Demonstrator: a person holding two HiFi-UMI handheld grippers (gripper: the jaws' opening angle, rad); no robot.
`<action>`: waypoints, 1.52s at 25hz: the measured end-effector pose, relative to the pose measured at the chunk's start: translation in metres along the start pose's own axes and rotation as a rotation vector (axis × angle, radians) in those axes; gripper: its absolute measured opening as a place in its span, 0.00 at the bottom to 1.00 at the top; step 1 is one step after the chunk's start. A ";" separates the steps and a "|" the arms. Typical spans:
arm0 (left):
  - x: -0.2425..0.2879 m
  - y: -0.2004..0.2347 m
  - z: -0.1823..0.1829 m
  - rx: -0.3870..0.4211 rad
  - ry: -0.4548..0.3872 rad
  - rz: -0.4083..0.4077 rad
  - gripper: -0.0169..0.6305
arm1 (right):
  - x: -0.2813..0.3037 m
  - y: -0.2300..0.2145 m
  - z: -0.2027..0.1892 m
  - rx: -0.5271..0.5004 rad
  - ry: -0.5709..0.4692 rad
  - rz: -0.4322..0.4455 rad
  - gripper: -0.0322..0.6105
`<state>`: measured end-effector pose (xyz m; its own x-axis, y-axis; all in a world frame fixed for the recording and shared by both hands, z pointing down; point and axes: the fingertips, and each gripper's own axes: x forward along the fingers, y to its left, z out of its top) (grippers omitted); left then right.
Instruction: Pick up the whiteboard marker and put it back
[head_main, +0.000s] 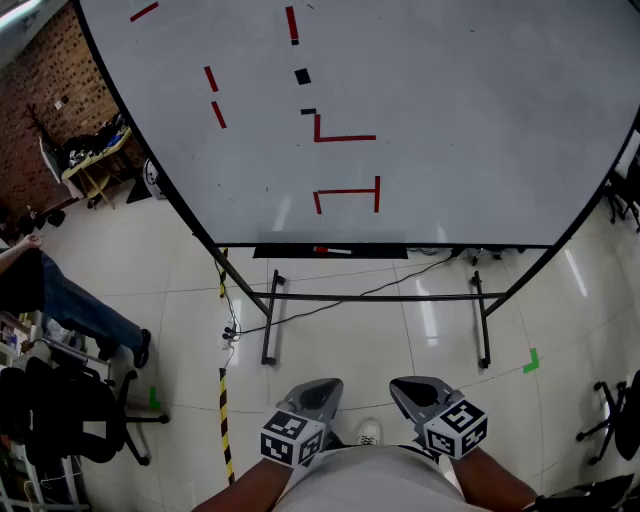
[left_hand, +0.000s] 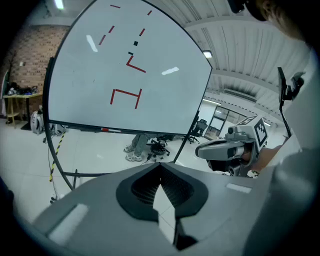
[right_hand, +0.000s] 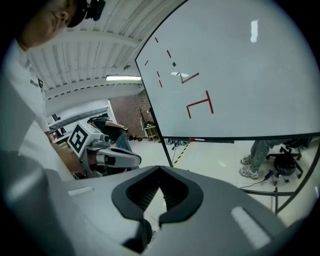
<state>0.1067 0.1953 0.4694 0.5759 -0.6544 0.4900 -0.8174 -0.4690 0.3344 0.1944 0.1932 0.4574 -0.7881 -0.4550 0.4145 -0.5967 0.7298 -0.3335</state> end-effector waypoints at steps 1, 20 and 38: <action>0.001 0.000 0.003 0.005 -0.003 0.003 0.05 | 0.002 -0.003 0.000 0.003 0.002 0.002 0.05; 0.044 0.117 0.074 0.011 -0.014 -0.032 0.05 | 0.118 -0.039 0.050 0.005 0.059 -0.012 0.05; 0.066 0.257 0.136 0.079 0.042 -0.221 0.05 | 0.241 -0.062 0.130 0.018 0.053 -0.231 0.05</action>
<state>-0.0638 -0.0494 0.4786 0.7383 -0.5064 0.4455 -0.6674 -0.6441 0.3738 0.0222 -0.0281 0.4679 -0.6216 -0.5812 0.5253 -0.7633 0.6001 -0.2393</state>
